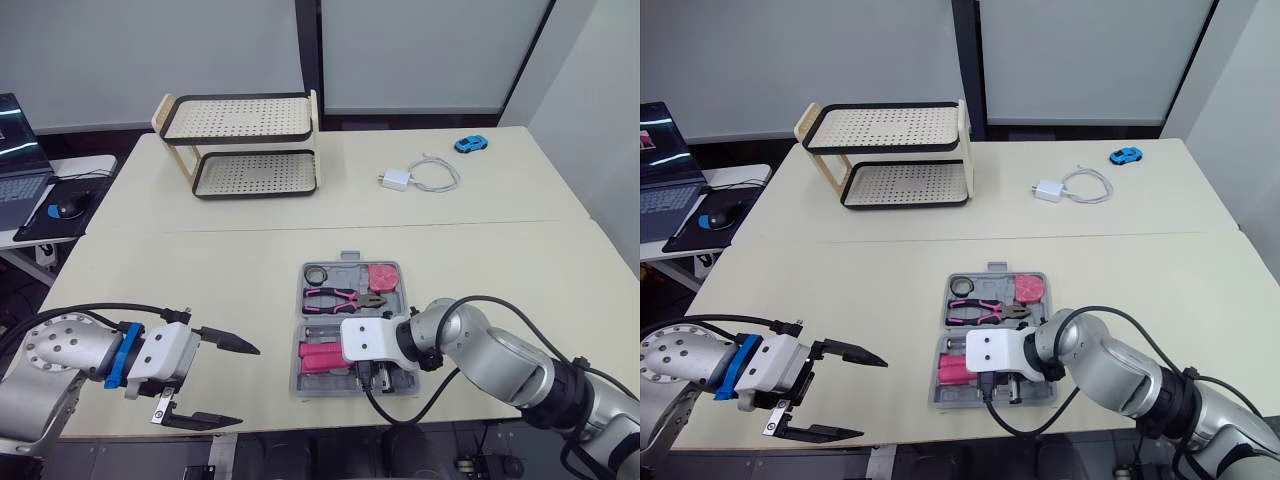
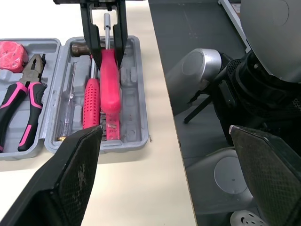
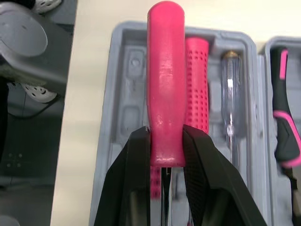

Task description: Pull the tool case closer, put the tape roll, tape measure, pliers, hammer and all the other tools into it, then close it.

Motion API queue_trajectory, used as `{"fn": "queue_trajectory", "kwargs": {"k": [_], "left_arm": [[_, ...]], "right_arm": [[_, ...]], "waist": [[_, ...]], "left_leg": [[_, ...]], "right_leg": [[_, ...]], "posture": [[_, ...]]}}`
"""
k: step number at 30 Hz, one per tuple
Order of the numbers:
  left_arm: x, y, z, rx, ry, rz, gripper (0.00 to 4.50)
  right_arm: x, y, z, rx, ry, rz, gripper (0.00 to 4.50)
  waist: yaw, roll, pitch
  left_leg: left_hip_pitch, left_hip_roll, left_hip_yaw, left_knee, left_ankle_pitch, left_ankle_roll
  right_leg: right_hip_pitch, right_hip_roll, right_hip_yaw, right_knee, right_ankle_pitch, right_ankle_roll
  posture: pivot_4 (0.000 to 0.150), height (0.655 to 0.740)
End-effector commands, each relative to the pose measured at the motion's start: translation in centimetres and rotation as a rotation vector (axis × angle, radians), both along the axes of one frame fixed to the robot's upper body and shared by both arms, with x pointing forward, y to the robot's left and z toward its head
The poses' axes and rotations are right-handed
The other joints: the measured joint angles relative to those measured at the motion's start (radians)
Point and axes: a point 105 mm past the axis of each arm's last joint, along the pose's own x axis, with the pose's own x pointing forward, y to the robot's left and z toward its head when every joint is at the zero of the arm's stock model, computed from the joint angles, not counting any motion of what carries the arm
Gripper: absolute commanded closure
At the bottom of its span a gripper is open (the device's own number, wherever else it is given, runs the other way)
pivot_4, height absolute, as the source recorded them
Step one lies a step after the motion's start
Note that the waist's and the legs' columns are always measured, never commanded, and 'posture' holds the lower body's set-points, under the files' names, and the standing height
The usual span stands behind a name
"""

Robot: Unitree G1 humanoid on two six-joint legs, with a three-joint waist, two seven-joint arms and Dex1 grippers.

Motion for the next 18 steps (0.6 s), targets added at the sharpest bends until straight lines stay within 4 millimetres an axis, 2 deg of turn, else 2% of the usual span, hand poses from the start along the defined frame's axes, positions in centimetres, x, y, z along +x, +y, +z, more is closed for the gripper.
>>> {"fn": "queue_trajectory", "kwargs": {"k": [1,12,18], "left_arm": [[0.0,0.2,0.5,0.02,-0.024,-0.004,0.0],[0.1,0.3,0.3,0.028,-0.019,-0.005,0.0],[0.0,0.3,0.2,0.029,-0.015,-0.005,0.0]], "right_arm": [[0.0,0.6,0.4,0.005,-0.012,0.024,3.9],[-2.1,2.7,0.6,-0.013,-0.009,0.071,3.9],[-2.5,3.2,1.0,-0.026,-0.02,0.061,3.9]], "waist": [[0.0,0.0,0.0],[0.0,0.0,0.0],[0.0,0.0,0.0]], "left_leg": [[0.0,0.0,0.0,0.0,0.0,0.0],[0.0,0.0,0.0,0.0,0.0,0.0],[0.0,0.0,-0.001,0.0,0.0,0.0]], "right_leg": [[0.0,0.0,0.0,0.0,0.0,0.0],[0.0,0.0,0.0,0.0,0.0,0.0],[-0.002,0.0,0.0,0.0,0.0,0.0]], "posture": [[0.15,0.74],[0.15,0.74],[0.15,0.74]]}}
